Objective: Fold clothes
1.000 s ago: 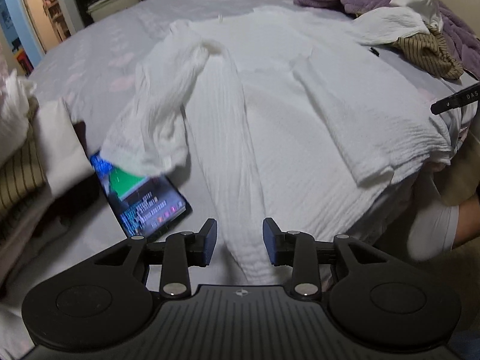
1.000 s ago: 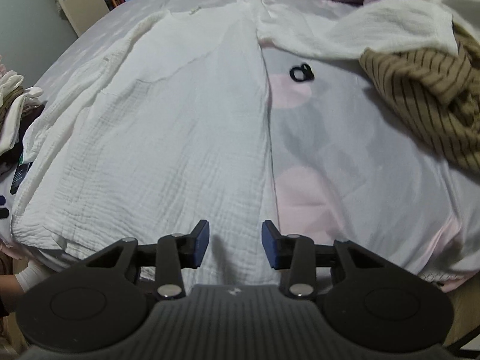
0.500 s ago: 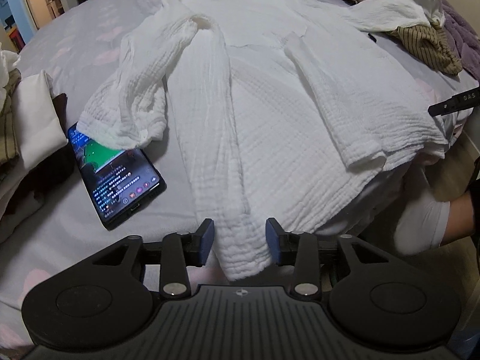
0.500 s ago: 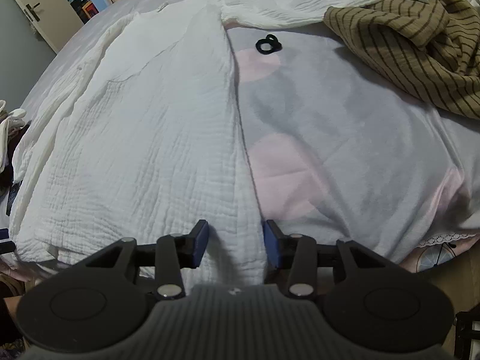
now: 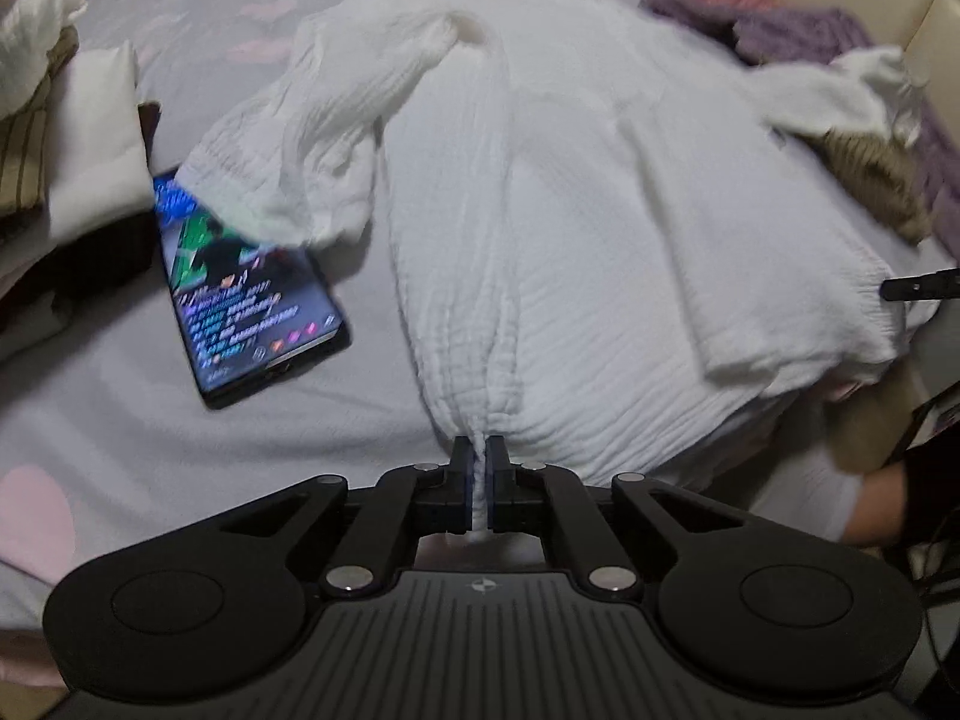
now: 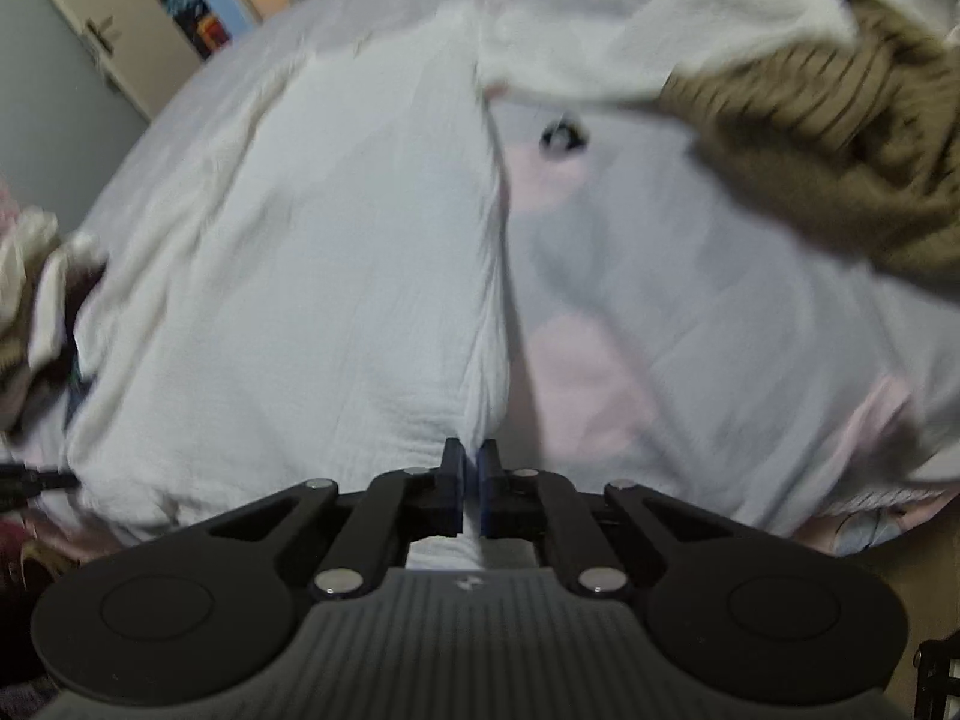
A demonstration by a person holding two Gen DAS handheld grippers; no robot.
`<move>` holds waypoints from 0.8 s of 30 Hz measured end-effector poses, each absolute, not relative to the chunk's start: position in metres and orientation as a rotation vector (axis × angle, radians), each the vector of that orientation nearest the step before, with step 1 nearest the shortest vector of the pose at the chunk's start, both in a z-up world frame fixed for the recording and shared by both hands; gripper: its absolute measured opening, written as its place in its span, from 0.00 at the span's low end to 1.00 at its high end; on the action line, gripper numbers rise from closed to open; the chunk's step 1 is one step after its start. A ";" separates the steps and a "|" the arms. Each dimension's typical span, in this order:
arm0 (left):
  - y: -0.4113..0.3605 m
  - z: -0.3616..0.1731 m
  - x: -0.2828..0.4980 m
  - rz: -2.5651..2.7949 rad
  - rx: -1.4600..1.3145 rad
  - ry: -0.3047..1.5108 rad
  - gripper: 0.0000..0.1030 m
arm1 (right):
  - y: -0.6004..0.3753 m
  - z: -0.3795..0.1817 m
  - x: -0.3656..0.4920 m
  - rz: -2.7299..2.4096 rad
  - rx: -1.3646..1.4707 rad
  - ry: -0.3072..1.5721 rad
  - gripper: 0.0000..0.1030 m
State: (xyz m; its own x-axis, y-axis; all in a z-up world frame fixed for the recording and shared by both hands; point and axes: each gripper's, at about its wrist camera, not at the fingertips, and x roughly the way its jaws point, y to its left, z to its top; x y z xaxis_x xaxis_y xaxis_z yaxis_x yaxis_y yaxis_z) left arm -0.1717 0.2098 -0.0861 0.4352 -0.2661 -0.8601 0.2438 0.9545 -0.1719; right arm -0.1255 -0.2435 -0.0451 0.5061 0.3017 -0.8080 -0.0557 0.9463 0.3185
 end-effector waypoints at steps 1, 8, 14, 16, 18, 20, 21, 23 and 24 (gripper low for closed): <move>0.207 -0.080 -0.173 -0.336 -0.023 1.060 0.01 | -0.251 -0.034 -0.125 0.205 0.272 0.996 0.05; 0.163 -0.044 -0.192 -0.486 0.056 1.034 0.01 | -0.303 0.024 -0.134 0.152 0.302 0.921 0.04; 0.140 -0.016 -0.214 -0.552 0.112 0.984 0.01 | -0.336 0.054 -0.140 0.090 0.282 0.888 0.04; 0.137 -0.017 -0.217 -0.561 0.126 0.997 0.01 | -0.339 0.046 -0.132 0.073 0.253 0.929 0.04; 0.135 -0.024 -0.219 -0.567 0.145 1.021 0.01 | -0.336 0.026 -0.120 0.060 0.204 0.991 0.04; 0.132 -0.032 -0.220 -0.572 0.164 1.045 0.01 | -0.333 0.005 -0.109 0.037 0.148 1.048 0.04; 0.131 -0.036 -0.221 -0.574 0.174 1.056 0.01 | -0.333 -0.005 -0.105 0.027 0.127 1.068 0.04; 0.134 -0.042 -0.226 -0.549 0.210 1.060 0.01 | -0.331 -0.020 -0.099 0.009 0.091 1.101 0.04; 0.136 -0.045 -0.229 -0.536 0.226 1.064 0.00 | -0.331 -0.023 -0.099 0.007 0.088 1.105 0.04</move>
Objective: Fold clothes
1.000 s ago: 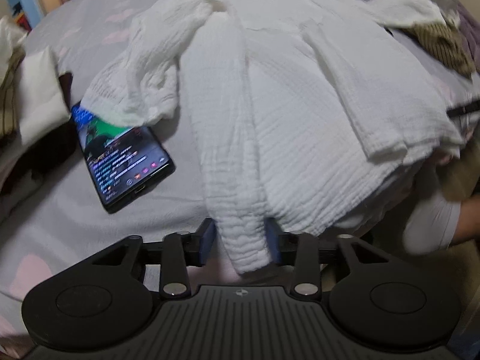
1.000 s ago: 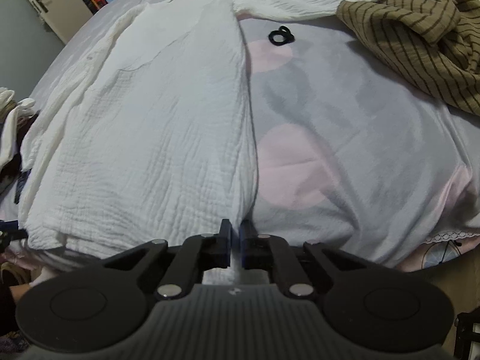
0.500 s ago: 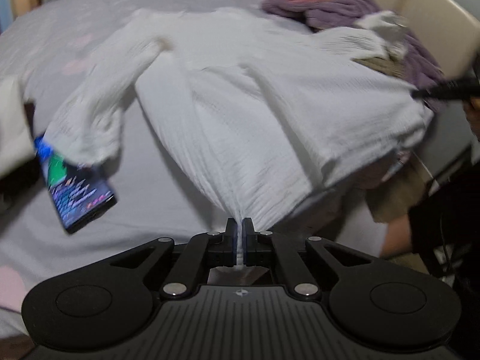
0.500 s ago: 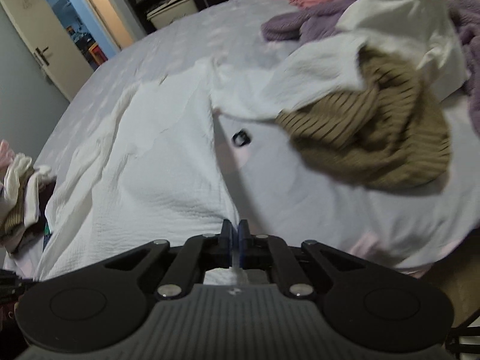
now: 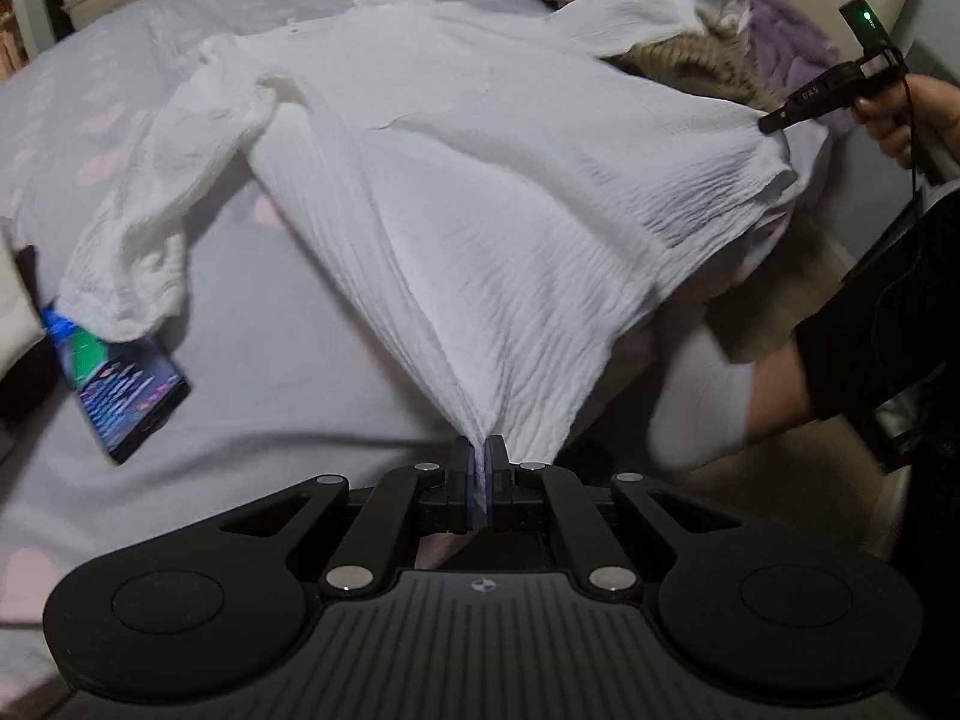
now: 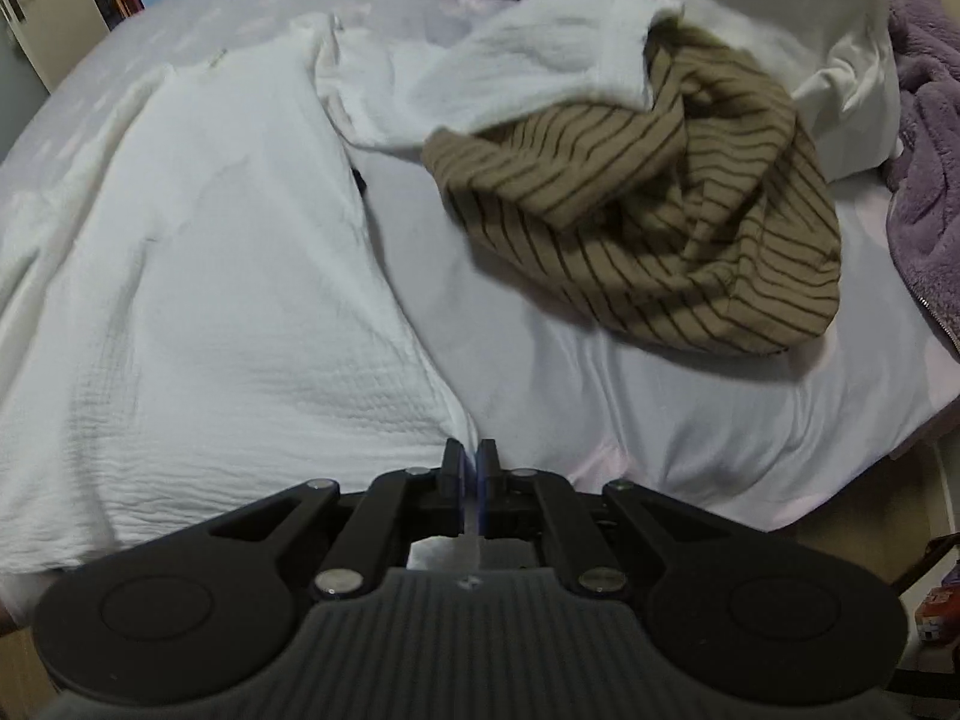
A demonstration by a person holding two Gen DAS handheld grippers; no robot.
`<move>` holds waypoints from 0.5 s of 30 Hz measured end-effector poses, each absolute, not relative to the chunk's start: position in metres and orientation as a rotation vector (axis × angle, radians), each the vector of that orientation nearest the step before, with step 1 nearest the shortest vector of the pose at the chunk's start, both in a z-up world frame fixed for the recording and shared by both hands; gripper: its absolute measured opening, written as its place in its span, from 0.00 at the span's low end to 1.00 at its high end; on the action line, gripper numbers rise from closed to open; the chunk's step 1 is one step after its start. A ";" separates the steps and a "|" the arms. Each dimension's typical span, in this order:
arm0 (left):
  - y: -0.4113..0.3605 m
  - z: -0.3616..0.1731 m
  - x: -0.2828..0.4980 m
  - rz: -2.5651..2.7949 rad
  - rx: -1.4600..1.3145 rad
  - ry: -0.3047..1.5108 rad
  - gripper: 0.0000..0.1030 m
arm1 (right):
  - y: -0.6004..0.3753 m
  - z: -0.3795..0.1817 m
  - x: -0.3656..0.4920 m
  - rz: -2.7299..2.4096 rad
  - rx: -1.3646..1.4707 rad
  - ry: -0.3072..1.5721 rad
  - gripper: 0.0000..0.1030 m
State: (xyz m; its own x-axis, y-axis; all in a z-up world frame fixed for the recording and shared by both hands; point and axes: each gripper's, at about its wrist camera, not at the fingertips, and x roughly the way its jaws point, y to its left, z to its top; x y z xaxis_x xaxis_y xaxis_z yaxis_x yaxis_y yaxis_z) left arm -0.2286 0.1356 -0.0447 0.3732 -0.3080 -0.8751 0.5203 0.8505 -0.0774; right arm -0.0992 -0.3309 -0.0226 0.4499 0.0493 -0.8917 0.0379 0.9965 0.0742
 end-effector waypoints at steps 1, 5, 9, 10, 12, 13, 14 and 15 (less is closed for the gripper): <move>0.142 -0.045 -0.228 -0.512 0.219 1.076 0.00 | -0.329 -0.024 -0.100 0.016 0.081 1.113 0.04; 0.163 -0.064 -0.221 -0.426 0.194 1.161 0.00 | -0.319 -0.032 -0.102 0.061 0.053 1.151 0.06; 0.175 -0.077 -0.219 -0.384 0.167 1.209 0.00 | -0.311 -0.032 -0.107 0.021 -0.025 1.140 0.13; 0.176 -0.075 -0.221 -0.386 0.161 1.205 0.04 | -0.308 -0.028 -0.109 0.007 -0.047 1.116 0.14; 0.175 -0.068 -0.223 -0.392 0.153 1.178 0.21 | -0.300 -0.016 -0.113 0.021 -0.073 1.046 0.18; 0.172 -0.063 -0.218 -0.392 0.165 1.143 0.30 | -0.293 -0.010 -0.115 0.043 -0.080 1.009 0.20; 0.168 -0.059 -0.213 -0.392 0.177 1.109 0.41 | -0.287 -0.004 -0.117 0.065 -0.086 0.972 0.22; 0.165 -0.055 -0.209 -0.392 0.188 1.075 0.47 | -0.278 -0.001 -0.118 0.102 -0.083 0.948 0.23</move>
